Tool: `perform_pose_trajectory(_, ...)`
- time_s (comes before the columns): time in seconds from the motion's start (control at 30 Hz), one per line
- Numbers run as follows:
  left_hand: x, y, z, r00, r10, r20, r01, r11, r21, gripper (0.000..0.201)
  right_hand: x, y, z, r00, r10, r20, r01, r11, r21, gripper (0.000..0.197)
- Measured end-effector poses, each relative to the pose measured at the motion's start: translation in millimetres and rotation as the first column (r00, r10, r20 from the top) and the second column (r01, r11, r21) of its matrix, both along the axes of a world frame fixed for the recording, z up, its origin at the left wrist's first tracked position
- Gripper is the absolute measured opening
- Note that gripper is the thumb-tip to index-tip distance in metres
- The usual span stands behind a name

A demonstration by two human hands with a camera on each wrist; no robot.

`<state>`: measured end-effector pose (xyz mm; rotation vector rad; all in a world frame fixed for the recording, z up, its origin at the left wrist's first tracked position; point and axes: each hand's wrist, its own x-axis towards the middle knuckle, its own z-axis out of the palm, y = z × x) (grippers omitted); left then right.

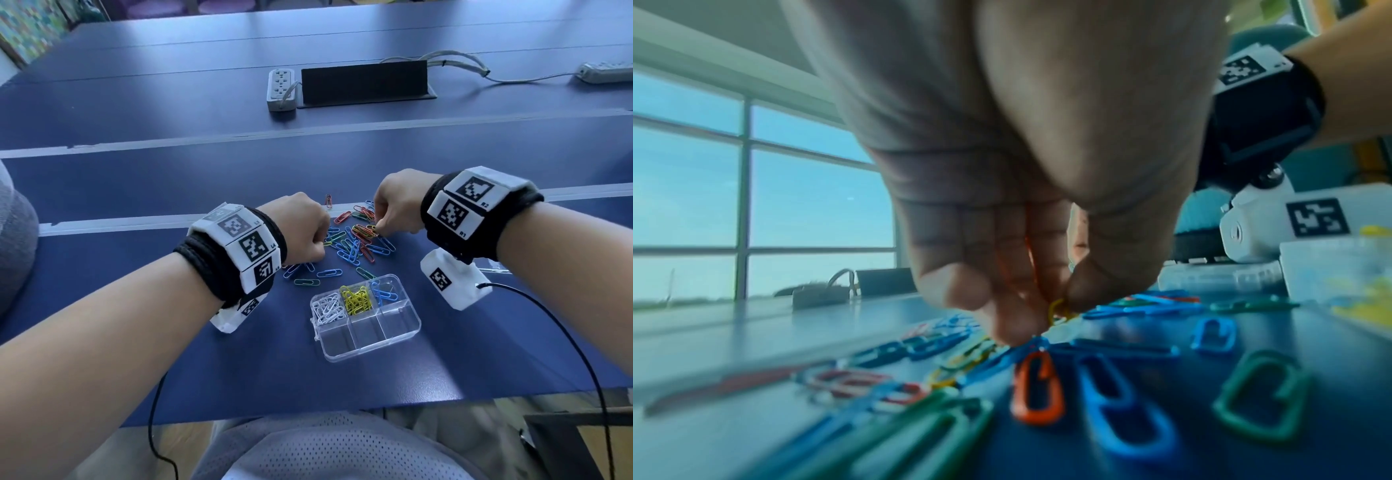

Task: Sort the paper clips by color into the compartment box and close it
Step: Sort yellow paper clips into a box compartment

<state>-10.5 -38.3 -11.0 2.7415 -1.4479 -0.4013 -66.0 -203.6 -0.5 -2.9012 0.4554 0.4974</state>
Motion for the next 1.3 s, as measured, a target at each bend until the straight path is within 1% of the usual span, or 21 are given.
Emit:
perform_pose_trajectory(0.03, 0.0, 0.7, -0.2, 1.0, 0.011, -0.016, -0.011, 1.0, -0.023, 0.006, -0.7, -0.7, 1.2, 1.0, 0.001, 0.01, -0.002, 1.0, 0.009, 0.008)
perform_pose_trajectory(0.13, 0.2, 2.1, -1.3, 0.998, 0.029, -0.055, -0.034, 0.995, -0.093, 0.015, -0.2, -1.0, 1.3, 0.999, 0.029, 0.032, -0.03, 0.999, 0.032, 0.007)
perform_pose_trajectory(0.2, 0.4, 1.2, 0.0, 0.997, 0.038, -0.072, -0.047, 0.99, -0.131, 0.016, 0.8, 0.3, 0.7, 0.998, 0.045, 0.046, -0.046, 0.999, 0.017, 0.005)
perform_pose_trajectory(0.27, 1.2, -0.3, 2.0, 0.99, 0.06, -0.124, -0.082, 0.98, -0.182, 0.004, 2.1, 2.2, -0.2, 0.998, 0.051, 0.036, -0.051, 0.999, -0.001, 0.012)
perform_pose_trajectory(0.37, 1.5, -1.2, 3.3, 0.975, 0.074, -0.211, -0.125, 0.962, -0.241, 0.024, 3.7, 4.2, -3.0, 0.999, 0.041, -0.019, -0.041, 0.999, -0.016, 0.028)
perform_pose_trajectory(0.4, 1.0, -1.1, 3.4, 0.973, 0.068, -0.222, -0.126, 0.957, -0.26, 0.027, 4.0, 3.6, -4.2, 0.999, 0.034, -0.032, -0.034, 0.999, -0.01, 0.032)
perform_pose_trajectory(0.47, 0.2, -0.2, 3.9, 0.969, 0.067, -0.236, -0.137, 0.946, -0.293, 0.027, 4.1, 2.0, -4.8, 0.999, 0.034, -0.039, -0.034, 0.999, 0.0, 0.034)
perform_pose_trajectory(0.53, 0.2, 1.1, 3.6, 0.964, 0.082, -0.253, -0.162, 0.936, -0.313, 0.021, 2.7, 0.6, -3.8, 0.998, 0.056, -0.033, -0.056, 0.998, 0.004, 0.03)
perform_pose_trajectory(0.6, 0.8, 1.1, 3.3, 0.955, 0.115, -0.273, -0.205, 0.921, -0.331, 0.013, 0.0, 0.5, -0.5, 0.997, 0.076, -0.007, -0.076, 0.997, 0.021, 0.019)
perform_pose_trajectory(0.7, 1.6, -0.4, 3.2, 0.952, 0.16, -0.26, -0.251, 0.895, -0.369, 0.015, -2.2, 0.2, 3.3, 0.996, 0.079, 0.045, -0.083, 0.991, 0.106, 0.005)
perform_pose_trajectory(0.73, 2.5, -1.0, 2.9, 0.951, 0.173, -0.255, -0.263, 0.887, -0.38, 0.016, -2.6, -0.5, 3.9, 0.994, 0.089, 0.059, -0.096, 0.987, 0.13, 0.006)
perform_pose_trajectory(0.77, 3.5, -1.8, 2.8, 0.948, 0.188, -0.258, -0.279, 0.88, -0.384, 0.018, -3.0, -0.4, 4.7, 0.992, 0.107, 0.065, -0.115, 0.983, 0.14, 0.014)
perform_pose_trajectory(0.83, 5.6, -3.1, 2.9, 0.939, 0.213, -0.27, -0.306, 0.876, -0.373, 0.022, -3.7, 0.8, 6.3, 0.986, 0.149, 0.068, -0.158, 0.977, 0.141, 0.029)
perform_pose_trajectory(0.87, 6.4, -3.2, 2.6, 0.936, 0.222, -0.273, -0.312, 0.881, -0.355, 0.023, -3.3, 1.8, 6.6, 0.984, 0.164, 0.073, -0.173, 0.974, 0.143, 0.033)
perform_pose_trajectory(0.93, 6.6, -2.6, 2.2, 0.935, 0.231, -0.269, -0.308, 0.904, -0.296, 0.019, -0.7, 3.1, 3.9, 0.977, 0.199, 0.081, -0.207, 0.972, 0.107, 0.036)
perform_pose_trajectory(1.0, 5.8, -0.2, 1.7, 0.942, 0.228, -0.245, -0.289, 0.924, -0.25, 0.014, 1.5, 4.3, -1.1, 0.97, 0.229, 0.081, -0.234, 0.97, 0.059, 0.036)
perform_pose_trajectory(1.1, 7.4, 5.5, 1.3, 0.962, 0.201, -0.186, -0.239, 0.948, -0.21, 0.007, 1.0, 5.3, -3.8, 0.968, 0.245, 0.055, -0.248, 0.967, 0.058, 0.029)
perform_pose_trajectory(1.23, 14.9, 13.9, -2.0, 0.977, 0.161, -0.138, -0.181, 0.973, -0.144, 0.007, -0.8, 3.0, -4.1, 0.94, 0.341, 0.019, -0.341, 0.94, 0.008, 0.03)
perform_pose_trajectory(1.3, 17.6, 15.9, -4.3, 0.982, 0.149, -0.118, -0.164, 0.978, -0.126, 0.01, 0.0, 1.7, -6.6, 0.939, 0.343, 0.016, -0.343, 0.94, -0.001, 0.024)
